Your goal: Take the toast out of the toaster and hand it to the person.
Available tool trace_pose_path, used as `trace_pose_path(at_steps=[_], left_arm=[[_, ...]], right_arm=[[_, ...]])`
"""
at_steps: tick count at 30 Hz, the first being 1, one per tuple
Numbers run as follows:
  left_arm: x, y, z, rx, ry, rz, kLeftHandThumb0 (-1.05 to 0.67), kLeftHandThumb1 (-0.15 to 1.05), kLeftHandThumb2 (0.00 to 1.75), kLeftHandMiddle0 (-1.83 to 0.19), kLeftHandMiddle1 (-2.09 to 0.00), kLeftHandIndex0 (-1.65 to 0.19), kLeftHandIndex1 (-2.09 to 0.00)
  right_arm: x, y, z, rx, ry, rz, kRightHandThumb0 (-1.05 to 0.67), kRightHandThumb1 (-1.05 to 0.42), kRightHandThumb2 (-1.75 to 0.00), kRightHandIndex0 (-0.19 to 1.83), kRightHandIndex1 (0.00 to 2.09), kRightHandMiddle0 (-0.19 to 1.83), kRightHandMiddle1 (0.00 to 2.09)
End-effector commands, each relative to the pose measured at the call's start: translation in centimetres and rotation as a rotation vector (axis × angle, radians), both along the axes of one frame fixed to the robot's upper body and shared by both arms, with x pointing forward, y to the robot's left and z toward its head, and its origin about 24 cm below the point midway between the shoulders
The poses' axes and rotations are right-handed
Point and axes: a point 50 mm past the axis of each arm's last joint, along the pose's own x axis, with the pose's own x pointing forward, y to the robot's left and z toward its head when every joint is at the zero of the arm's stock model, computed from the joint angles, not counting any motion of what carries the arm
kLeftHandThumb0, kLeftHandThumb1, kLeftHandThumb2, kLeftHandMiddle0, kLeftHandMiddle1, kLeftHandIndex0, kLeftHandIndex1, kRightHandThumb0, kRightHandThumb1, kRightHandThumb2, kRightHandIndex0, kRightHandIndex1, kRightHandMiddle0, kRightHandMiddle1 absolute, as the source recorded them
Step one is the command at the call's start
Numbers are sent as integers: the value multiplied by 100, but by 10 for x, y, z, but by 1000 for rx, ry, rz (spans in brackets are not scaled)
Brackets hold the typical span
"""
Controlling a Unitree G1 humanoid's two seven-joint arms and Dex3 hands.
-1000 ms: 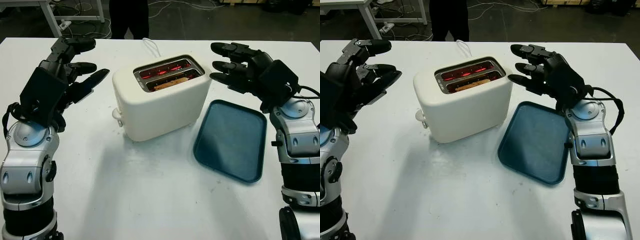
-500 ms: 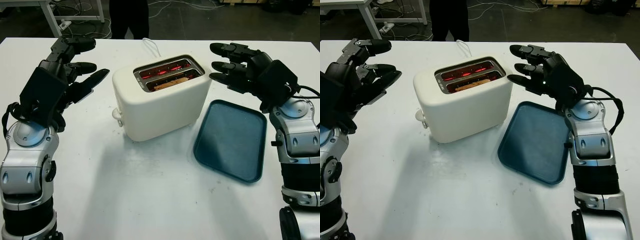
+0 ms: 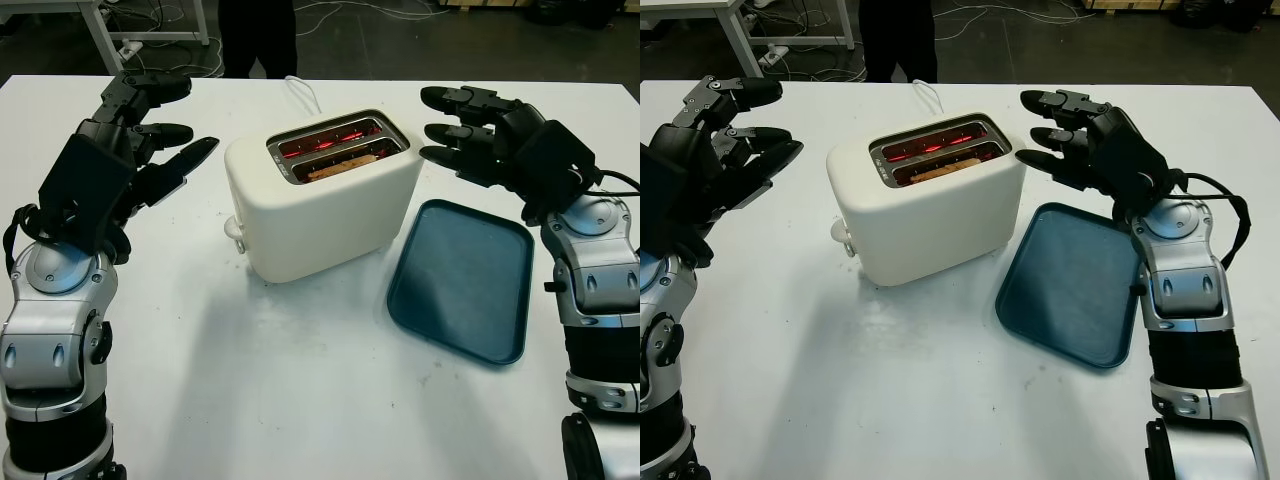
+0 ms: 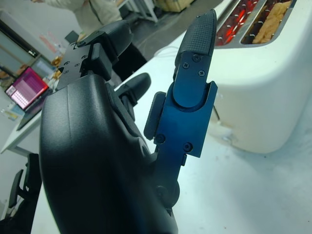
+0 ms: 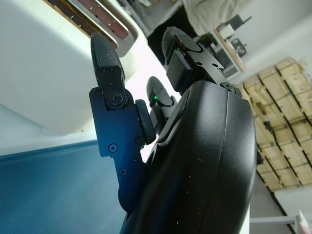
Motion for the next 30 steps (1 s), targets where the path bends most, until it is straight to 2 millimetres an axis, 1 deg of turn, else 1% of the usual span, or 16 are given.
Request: trace_pose_path(at_steps=[1, 6, 10, 16, 22, 25, 27, 29, 30], left_arm=[[-1, 0, 3, 7, -19, 0, -66, 89, 0, 0, -119, -6, -96], [0, -1, 3, 2, -14, -1, -64, 89, 0, 0, -118, -5, -95], [0, -1, 3, -2, -14, -1, -65, 89, 0, 0, -117, -5, -95], [-1, -1, 3, 2, -17, 0, -65, 89, 0, 0, -118, -6, -95], [-1, -1, 4, 11, -20, -5, -67, 90, 0, 0, -118, -5, -95], [0, -1, 4, 9, -20, -5, -66, 90, 0, 0, -118, -6, -96], [-1, -2, 5, 9, -19, -5, -65, 90, 0, 0, -118, -5, -95], [0, -2, 5, 7, -20, -4, -65, 90, 0, 0, -117, -5, -96], [0, -2, 5, 5, -20, -4, -65, 89, 0, 0, -118, -6, -96]], right_arm=[[0, 1, 5, -2, -21, 4, -52, -92, -6, 49, 15, 53, 1], [0, 2, 5, -34, -26, 0, -58, -92, -6, 51, 16, 53, 1], [0, 2, 4, -28, -21, 0, -56, -92, -5, 50, 16, 54, 1], [0, 1, 4, -40, -28, 0, -58, -92, -6, 51, 17, 54, 1], [0, 2, 5, -28, -23, 3, -53, -92, -6, 50, 16, 53, 0], [1, 2, 5, -20, -27, 5, -56, -92, -5, 50, 17, 53, 0], [1, 1, 8, -14, -43, 14, -52, -91, -3, 49, 17, 53, 0], [3, 1, 17, -40, -89, 13, -48, -89, -2, 50, 18, 53, 0], [4, 1, 25, -75, -136, 8, -45, -86, -1, 54, 20, 56, 2]])
